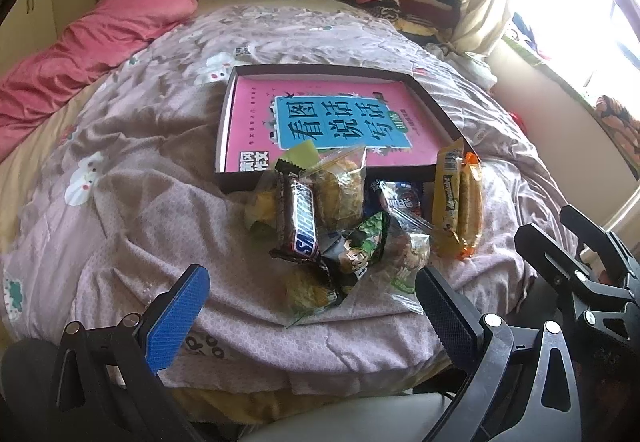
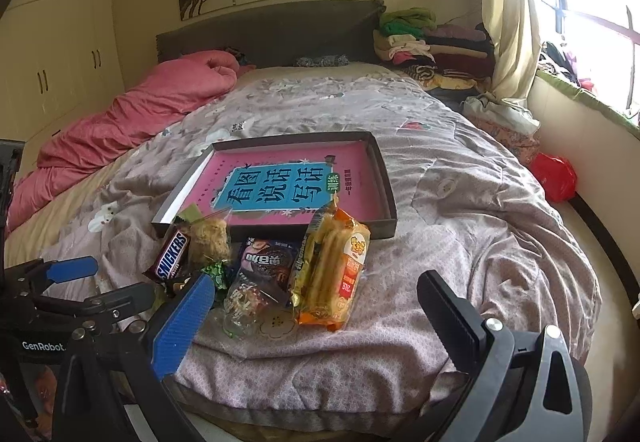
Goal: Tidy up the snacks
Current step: 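Move both tools toward the snack pile beside the pink tray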
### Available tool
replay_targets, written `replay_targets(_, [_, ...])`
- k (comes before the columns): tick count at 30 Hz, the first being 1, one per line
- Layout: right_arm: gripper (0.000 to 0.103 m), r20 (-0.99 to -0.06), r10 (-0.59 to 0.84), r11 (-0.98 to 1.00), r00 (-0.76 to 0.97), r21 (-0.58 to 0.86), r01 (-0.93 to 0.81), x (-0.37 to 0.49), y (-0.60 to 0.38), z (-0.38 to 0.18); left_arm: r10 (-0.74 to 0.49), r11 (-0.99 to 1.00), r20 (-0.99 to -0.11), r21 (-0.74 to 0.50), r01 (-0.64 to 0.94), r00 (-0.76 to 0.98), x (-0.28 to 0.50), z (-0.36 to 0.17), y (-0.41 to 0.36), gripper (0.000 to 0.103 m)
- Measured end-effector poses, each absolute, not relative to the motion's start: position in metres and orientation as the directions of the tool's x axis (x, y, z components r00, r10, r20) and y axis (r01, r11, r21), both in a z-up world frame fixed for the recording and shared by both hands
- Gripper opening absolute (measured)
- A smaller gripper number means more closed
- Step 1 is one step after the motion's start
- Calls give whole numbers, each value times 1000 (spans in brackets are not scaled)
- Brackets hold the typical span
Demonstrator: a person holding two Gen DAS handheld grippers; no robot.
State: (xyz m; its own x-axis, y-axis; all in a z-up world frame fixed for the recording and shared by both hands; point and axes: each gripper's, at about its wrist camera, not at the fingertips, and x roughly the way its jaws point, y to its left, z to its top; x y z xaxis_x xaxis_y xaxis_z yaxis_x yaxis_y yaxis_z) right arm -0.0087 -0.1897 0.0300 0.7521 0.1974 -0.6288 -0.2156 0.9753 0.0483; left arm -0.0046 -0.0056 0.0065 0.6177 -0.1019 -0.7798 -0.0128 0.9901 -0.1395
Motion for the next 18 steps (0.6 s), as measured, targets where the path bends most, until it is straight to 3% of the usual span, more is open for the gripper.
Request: replay_targets(18, [102, -632, 197, 976, 750, 51, -214, -8, -191, 29, -105, 989, -783, -145, -16, 613, -4, 5, -5, 102])
